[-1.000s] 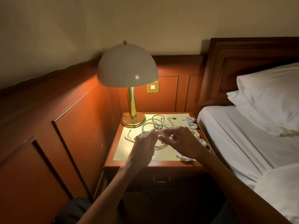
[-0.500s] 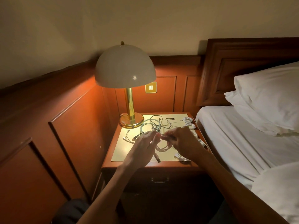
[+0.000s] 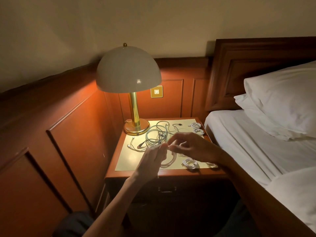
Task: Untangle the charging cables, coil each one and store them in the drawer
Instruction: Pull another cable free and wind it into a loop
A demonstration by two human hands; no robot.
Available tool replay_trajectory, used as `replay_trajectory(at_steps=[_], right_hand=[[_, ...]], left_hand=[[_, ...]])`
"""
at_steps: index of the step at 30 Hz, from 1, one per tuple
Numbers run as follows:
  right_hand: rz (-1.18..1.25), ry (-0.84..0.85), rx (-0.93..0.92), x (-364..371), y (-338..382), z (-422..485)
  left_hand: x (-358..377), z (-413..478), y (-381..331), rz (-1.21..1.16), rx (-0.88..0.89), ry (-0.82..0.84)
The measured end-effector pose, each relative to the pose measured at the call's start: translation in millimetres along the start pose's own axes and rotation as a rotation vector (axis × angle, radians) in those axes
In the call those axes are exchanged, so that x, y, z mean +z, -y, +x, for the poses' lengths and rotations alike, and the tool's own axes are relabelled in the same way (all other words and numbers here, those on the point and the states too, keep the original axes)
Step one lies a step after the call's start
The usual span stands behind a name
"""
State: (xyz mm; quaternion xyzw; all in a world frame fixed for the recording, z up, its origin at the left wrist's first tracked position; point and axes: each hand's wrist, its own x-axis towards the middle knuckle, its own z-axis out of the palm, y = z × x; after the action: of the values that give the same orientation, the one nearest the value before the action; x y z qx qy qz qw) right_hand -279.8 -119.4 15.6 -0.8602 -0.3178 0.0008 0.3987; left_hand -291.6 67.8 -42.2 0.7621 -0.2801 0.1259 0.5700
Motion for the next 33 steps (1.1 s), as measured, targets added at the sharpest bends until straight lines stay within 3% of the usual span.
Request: replay_trajectory(at_steps=[4, 7, 13, 18, 20, 25, 33], right_hand=[[0.024, -0.024, -0.056, -11, -1, -6], [0.037, -0.190, -0.038, -4, -3, -5], [0.284, -0.485, 0.057, 31, -3, -2], [0.722, -0.343, 0.418, 28, -2, -4], [0.876, -0.279, 0.459, 23, 0, -7], [0.607, -0.325, 0.439, 30, -1, -6], [0.843, -0.338, 0.476, 43, -3, 9]], left_hand=[[-1, 0, -4, 0.012, -0.015, 0.044], [-3, 5, -12, -0.093, -0.102, 0.093], [0, 20, -19, 0.152, -0.026, -0.154], [0, 22, -15, 0.422, 0.124, -0.233], [-3, 22, -14, 0.466, 0.165, -0.241], [-5, 24, -13, 0.500, 0.213, -0.212], [-9, 28, -5, 0.512, 0.205, -0.112]])
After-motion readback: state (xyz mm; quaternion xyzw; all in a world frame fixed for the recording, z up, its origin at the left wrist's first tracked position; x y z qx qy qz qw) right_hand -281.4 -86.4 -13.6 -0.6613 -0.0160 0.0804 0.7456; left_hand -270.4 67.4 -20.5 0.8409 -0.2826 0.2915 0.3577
